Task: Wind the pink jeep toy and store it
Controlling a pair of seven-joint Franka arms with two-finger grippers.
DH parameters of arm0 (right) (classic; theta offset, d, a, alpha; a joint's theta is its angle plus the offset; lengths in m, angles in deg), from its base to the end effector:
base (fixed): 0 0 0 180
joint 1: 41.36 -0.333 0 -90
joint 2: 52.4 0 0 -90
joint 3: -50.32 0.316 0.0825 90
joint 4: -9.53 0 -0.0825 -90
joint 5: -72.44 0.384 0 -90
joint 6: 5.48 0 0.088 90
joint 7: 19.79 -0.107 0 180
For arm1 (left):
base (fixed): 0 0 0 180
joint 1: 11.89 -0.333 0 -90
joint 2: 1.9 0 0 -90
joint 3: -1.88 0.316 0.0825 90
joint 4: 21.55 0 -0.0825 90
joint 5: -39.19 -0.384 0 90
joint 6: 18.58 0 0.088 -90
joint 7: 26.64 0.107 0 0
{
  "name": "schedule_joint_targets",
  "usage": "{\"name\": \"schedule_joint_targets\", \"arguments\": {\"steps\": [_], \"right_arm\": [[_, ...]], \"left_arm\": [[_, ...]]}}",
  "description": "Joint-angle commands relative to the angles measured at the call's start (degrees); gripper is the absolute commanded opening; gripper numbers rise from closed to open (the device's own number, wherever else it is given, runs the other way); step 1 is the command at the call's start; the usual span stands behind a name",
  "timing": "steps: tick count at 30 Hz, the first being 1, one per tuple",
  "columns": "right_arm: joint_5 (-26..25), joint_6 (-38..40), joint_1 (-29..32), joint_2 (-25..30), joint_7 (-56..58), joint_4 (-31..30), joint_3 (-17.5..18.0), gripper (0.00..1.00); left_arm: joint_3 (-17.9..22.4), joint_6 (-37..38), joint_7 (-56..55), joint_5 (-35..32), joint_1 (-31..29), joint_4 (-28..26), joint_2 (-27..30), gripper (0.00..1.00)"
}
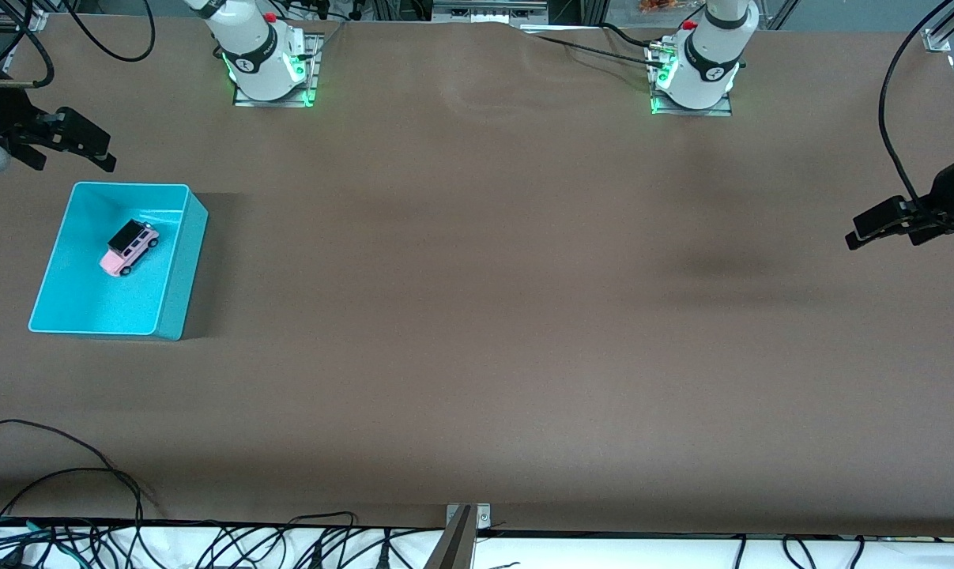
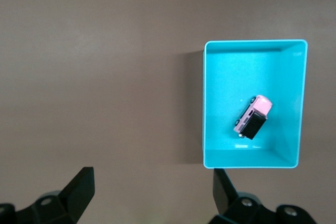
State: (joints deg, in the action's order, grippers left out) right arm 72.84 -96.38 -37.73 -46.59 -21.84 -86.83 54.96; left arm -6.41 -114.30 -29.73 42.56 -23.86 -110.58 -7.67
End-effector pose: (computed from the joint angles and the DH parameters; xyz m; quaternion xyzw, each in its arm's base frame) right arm 0.5235 0.0122 0.6279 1.0000 -0.0093 0.0029 0.0005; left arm 0.5918 0.0364 0.5845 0.9974 0.0621 0.0087 0.0365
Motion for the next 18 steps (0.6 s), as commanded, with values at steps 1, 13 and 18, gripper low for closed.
{"name": "schedule_joint_targets", "arguments": {"steps": [1,13,18], "right_arm": [[-0.8,-0.2,0.5,1.7,0.9,-1.7,0.2,1.00],[-0.5,2.0,0.9,1.0,0.9,-0.6,-0.8,1.00],[-0.5,2.0,0.9,1.0,0.9,-0.4,-0.9,1.00]], "left_arm": [[-0.3,-0.3,0.3,0.1,-0.3,-1.2,1.1,1.00],[-0.3,-0.3,0.2,0.1,-0.3,-1.2,1.1,1.00],[-0.3,-0.3,0.2,0.1,-0.3,-1.2,1.2,1.00]]}}
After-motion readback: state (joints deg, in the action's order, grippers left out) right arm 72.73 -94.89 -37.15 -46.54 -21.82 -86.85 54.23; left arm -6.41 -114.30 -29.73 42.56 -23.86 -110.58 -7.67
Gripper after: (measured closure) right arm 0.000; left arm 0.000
